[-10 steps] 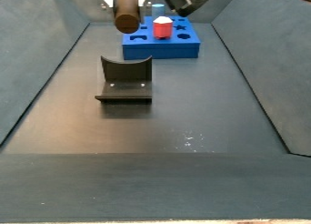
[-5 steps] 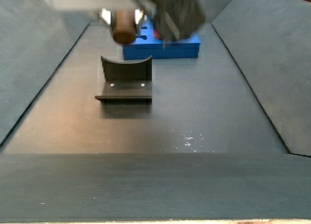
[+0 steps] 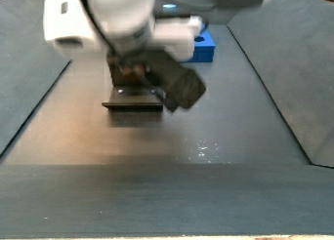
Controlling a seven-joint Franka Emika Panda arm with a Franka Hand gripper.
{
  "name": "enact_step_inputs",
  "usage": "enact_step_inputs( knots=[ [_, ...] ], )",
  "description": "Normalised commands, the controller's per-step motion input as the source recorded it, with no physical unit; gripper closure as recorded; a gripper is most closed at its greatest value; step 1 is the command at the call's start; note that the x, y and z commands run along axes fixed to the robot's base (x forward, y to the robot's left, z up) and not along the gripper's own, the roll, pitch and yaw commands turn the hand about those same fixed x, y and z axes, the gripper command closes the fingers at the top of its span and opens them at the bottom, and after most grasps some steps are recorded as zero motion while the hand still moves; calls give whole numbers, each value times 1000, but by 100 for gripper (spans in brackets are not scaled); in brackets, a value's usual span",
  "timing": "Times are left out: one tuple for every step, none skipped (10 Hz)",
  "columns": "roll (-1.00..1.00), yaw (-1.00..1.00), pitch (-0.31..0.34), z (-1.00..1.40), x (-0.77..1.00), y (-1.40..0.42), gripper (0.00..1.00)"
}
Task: Pick up the round object. Move up. Place the round object on the fixture. Regrasp the round object. Move to above the board. Insert the round object.
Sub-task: Place the round object on the fixture, then regrasp the round object.
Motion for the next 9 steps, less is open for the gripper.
enact_step_inputs(
  knots=[
    [-1000, -154, 96, -844, 178, 119, 100],
    [-983, -130, 110, -679, 153, 103, 100],
    [-860, -127, 105, -574, 138, 93, 100],
    [-569, -131, 88, -313, 111, 76, 100],
    [-474, -134, 81, -209, 104, 70, 100],
    [-335, -132, 74, -26, 86, 67, 100],
    [0, 0, 0, 0, 0, 0, 0],
    [-1, 4, 40, 1000, 0, 0, 0],
    [-1, 7, 45, 1000, -3, 0, 0]
  ],
)
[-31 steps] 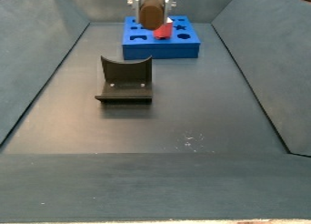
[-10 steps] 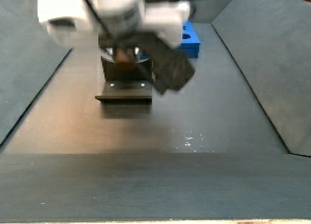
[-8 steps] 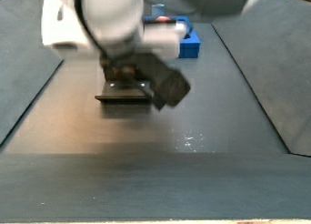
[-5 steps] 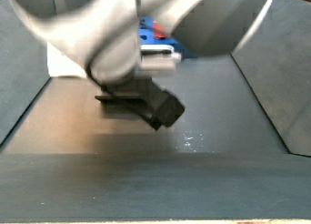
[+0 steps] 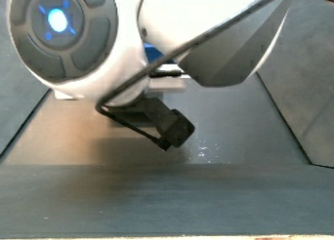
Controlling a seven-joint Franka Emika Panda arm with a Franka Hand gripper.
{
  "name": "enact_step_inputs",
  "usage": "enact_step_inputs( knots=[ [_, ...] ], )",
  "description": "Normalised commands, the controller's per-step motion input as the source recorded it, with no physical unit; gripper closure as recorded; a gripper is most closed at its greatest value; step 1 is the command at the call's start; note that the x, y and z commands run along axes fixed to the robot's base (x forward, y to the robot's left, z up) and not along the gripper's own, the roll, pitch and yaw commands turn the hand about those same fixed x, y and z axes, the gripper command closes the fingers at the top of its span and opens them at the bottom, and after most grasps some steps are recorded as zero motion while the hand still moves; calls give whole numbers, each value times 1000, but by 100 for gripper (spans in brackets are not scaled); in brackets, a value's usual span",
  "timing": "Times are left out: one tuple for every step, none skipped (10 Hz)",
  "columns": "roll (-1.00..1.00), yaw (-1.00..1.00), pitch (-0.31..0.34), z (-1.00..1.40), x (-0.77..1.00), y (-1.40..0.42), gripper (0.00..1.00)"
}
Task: Pick up the round object. Move up. Place the round object on the fixture. Regrasp the round object. Move to above the board. Insert the round object.
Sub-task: Regrasp the round object.
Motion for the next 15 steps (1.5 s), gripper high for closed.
enact_step_inputs(
  knots=[
    [24, 14, 71, 1000, -28, 3, 0],
    [61, 8, 91, 1000, -30, -2, 0],
    [74, 6, 114, 1000, -35, -3, 0],
    [72, 0, 124, 1000, -38, -2, 0],
    [82, -14, 138, 784, -37, 1, 0],
    [86, -27, 142, 619, -35, -3, 0],
    [82, -40, 128, 394, -33, -1, 0],
    [75, -45, 120, 283, -32, -2, 0],
    [1000, 20, 82, 902, -89, -1000, 0],
    [1000, 20, 80, 867, -87, -1000, 0],
    [1000, 19, 71, 859, -107, -1000, 0],
    [1000, 18, 60, 786, -141, -1000, 0],
    [1000, 18, 56, 639, -126, -916, 0],
    [1000, 17, 54, 432, -93, -764, 0],
    [1000, 17, 51, 144, -59, -539, 0]
  ],
)
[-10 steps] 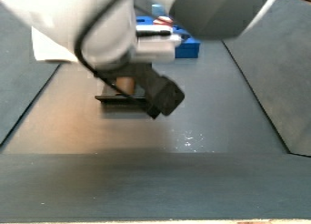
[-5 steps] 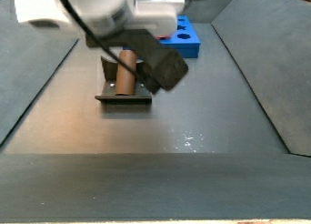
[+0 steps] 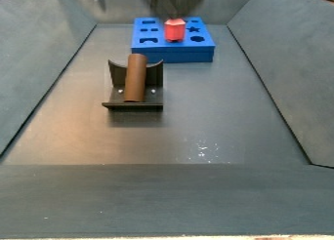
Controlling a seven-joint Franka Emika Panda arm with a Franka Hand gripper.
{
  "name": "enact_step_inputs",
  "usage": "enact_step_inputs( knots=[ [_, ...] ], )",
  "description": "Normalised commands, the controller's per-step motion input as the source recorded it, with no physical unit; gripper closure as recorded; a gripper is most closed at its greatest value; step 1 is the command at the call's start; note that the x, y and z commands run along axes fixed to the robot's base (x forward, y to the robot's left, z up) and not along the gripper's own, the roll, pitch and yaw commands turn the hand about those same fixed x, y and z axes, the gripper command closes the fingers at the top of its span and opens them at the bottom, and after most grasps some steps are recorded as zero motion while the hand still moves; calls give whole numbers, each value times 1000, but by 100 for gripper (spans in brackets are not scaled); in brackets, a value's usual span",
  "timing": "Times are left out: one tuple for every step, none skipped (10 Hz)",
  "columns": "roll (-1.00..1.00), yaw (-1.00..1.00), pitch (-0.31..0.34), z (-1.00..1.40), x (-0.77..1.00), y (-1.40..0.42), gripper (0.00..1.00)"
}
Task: Pick up the round object. Move up. Place the round object on the fixture. Regrasp the round object. Move to above the board. Insert the round object.
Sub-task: Regrasp the round object.
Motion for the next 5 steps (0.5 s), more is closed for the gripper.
enact_step_inputs(
  knots=[
    [1000, 17, 49, 41, -38, -362, 0],
    [1000, 17, 49, 36, -33, -235, 0],
    [1000, 17, 45, 50, -49, -11, 0],
    [1000, 17, 42, 36, -47, 8, 0],
    [1000, 17, 37, 17, -41, -13, 0]
  ],
)
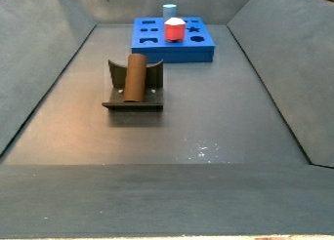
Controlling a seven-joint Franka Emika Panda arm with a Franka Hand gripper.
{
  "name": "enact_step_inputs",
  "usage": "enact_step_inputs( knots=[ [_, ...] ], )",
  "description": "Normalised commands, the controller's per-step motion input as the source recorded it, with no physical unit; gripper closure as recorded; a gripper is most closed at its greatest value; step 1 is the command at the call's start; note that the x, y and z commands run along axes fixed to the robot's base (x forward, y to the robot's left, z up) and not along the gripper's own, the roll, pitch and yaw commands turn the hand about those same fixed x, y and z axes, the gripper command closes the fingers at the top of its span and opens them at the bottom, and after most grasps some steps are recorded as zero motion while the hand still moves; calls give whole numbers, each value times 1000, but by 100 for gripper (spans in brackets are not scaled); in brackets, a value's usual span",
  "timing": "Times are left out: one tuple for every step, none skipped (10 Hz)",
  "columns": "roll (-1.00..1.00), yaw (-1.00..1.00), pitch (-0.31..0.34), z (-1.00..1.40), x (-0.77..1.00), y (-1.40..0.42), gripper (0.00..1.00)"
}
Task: Pick up the round object. Move up. Place the round object on the fixture. Regrasp the round object. Move to above the board. Insert the round object.
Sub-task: Regrasp the round object.
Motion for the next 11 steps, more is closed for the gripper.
enact_step_inputs(
  knots=[
    [1000, 17, 34, 16, -40, -22, 0],
    [1000, 17, 29, 19, -40, -29, 0],
    [1000, 17, 27, 17, -40, -25, 0],
    [1000, 18, 21, 8, -34, -27, 0],
    [1000, 18, 17, 13, -37, -26, 0],
    [1000, 19, 11, 20, -33, -28, 0],
    [1000, 19, 8, 14, -31, -26, 0],
    [1000, 19, 4, 11, -28, -29, 0],
    [1000, 20, -1, 8, -24, -27, 0],
    [1000, 20, -6, 5, -17, -23, 0],
    [1000, 21, -10, 8, -12, -23, 0]
  ],
)
